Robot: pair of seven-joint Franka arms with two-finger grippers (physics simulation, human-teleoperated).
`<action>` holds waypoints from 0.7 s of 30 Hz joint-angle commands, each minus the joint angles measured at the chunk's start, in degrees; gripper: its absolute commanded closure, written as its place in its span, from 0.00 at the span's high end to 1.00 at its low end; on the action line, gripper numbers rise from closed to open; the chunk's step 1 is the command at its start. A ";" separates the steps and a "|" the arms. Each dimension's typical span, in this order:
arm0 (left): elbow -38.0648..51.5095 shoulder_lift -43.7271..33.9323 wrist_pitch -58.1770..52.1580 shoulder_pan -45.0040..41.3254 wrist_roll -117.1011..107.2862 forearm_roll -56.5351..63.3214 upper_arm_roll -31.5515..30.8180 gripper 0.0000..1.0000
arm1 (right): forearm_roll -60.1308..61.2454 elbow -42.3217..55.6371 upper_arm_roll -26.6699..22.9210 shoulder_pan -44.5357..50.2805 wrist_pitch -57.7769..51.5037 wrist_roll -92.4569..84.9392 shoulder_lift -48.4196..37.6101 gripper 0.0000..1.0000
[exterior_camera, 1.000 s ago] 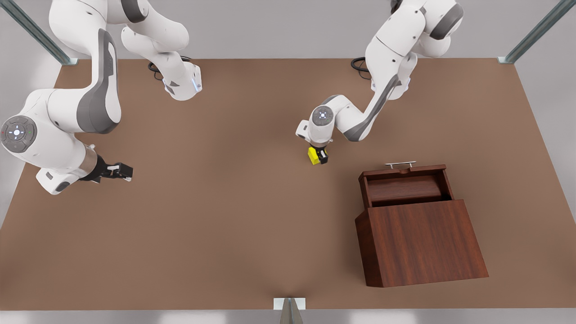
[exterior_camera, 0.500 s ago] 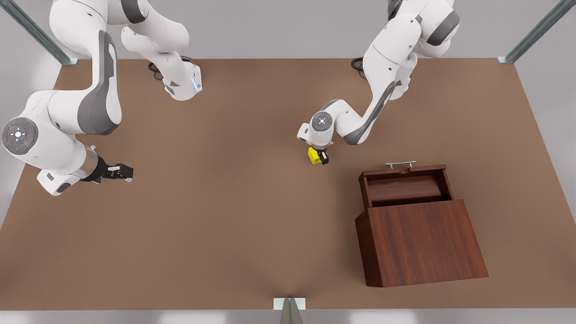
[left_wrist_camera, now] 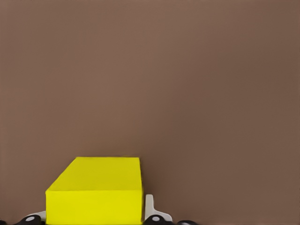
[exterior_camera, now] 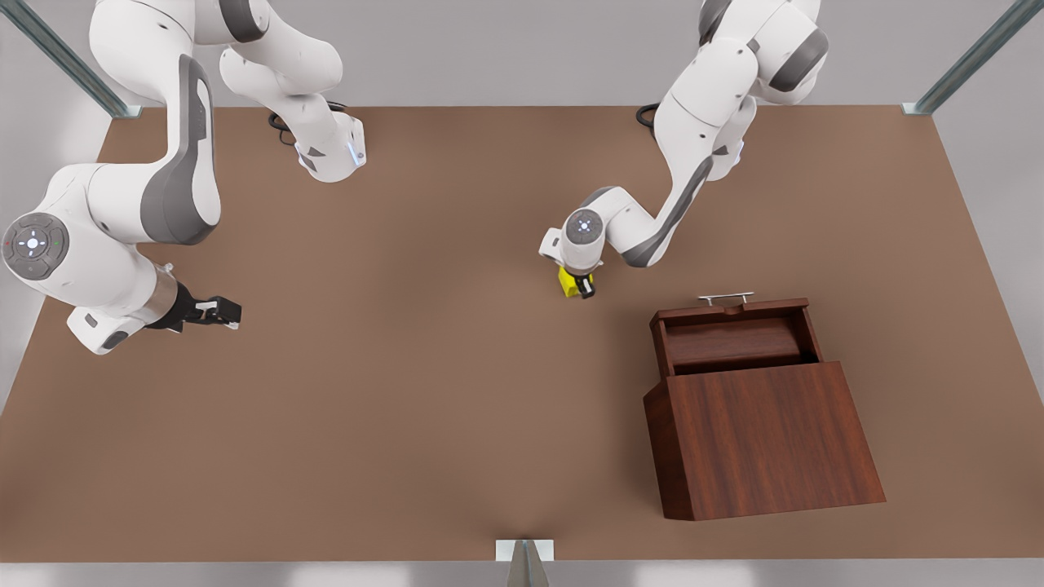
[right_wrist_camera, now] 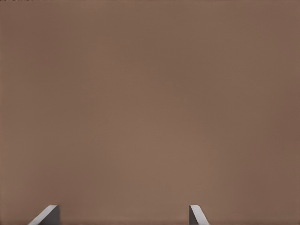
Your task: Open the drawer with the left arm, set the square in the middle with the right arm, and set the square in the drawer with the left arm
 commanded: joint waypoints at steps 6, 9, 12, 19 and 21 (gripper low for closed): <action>0.00 -0.18 -0.09 0.07 -0.09 0.04 0.23 0.73 | 0.00 0.00 0.00 0.00 0.00 0.00 0.00 1.00; 0.00 -0.71 -0.26 0.16 -0.44 -0.05 0.23 0.71 | 0.00 0.09 0.00 0.09 0.00 -0.09 0.00 1.00; 0.09 -0.71 -0.26 0.25 -0.62 -0.05 0.23 0.70 | 0.00 0.09 0.00 0.09 -0.08 -0.09 0.00 1.00; 5.35 -8.26 -13.08 0.51 -15.29 -5.14 0.84 0.71 | 0.00 0.09 0.00 0.09 -0.08 -0.09 0.00 1.00; 10.10 -10.81 -20.12 0.95 -24.25 -6.47 1.99 0.72 | 0.00 0.09 0.00 0.09 -0.08 -0.09 0.00 1.00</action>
